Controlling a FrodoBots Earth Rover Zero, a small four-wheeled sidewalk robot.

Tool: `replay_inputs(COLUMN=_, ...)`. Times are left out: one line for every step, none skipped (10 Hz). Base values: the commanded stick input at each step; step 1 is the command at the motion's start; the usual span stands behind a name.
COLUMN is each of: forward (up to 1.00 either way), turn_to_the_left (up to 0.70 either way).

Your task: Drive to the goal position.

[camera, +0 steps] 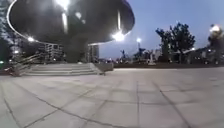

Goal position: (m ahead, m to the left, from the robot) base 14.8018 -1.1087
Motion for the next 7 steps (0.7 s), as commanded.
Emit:
replay_inputs(forward=0.70, turn_to_the_left=-0.35)
replay_inputs(forward=0.70, turn_to_the_left=-0.35)
replay_inputs(forward=0.70, turn_to_the_left=-0.35)
replay_inputs(forward=0.70, turn_to_the_left=-0.35)
replay_inputs(forward=0.70, turn_to_the_left=-0.20)
replay_inputs(forward=0.70, turn_to_the_left=-0.06)
replay_inputs(forward=0.70, turn_to_the_left=0.00)
